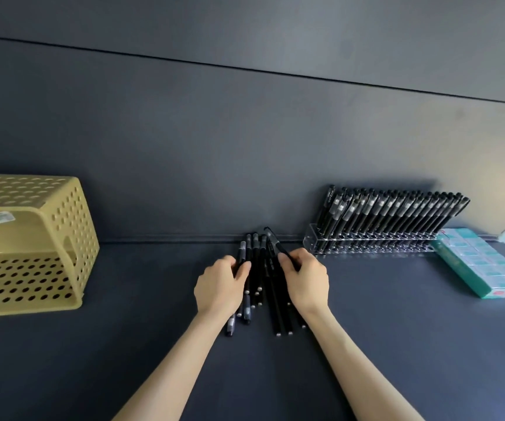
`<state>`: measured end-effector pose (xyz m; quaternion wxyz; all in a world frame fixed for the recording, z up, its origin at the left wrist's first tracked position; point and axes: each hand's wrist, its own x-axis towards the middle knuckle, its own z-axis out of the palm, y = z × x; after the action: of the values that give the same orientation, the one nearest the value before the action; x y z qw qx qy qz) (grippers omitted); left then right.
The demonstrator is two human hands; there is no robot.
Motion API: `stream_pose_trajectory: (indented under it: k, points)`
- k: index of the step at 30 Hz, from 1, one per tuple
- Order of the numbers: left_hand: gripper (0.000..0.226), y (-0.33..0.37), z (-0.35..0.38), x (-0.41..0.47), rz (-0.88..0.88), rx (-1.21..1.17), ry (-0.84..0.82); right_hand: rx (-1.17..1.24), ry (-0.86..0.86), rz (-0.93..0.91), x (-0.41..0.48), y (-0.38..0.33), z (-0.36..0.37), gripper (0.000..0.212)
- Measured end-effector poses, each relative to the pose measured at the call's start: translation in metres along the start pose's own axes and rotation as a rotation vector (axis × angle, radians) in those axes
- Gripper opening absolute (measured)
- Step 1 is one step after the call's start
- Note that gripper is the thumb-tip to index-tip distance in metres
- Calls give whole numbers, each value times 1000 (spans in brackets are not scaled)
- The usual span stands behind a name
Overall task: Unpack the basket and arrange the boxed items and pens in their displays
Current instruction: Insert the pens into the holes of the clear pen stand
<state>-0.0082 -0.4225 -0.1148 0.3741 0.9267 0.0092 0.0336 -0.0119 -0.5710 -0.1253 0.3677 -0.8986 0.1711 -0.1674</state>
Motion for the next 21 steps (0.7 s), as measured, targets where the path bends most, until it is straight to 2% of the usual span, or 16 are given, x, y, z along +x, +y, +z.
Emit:
stream_pose_trajectory:
  k: [3,6,9,12,16,18,21]
  points:
    - [35,-1,0,-1,-30,-138,65,62,41,-18,-1,0,-1,24]
    - [35,3,-4,-3,-48,-420,82,252,29,-57,-4,-2,-9,17]
    - [26,18,-10,-8,-40,-795,47,498,-102,-120,-7,-6,-25,13]
    - [22,40,-9,-13,-52,-1018,-30,622,-291,-209,-10,-3,-47,14]
    - [24,70,6,-20,-45,-1091,-111,653,-432,-261,-15,17,-78,12]
    - [28,84,19,-26,-19,-1078,-113,589,-453,-280,-13,31,-94,10]
    - [22,107,42,-39,19,-1032,-117,527,-441,-287,-2,53,-120,7]
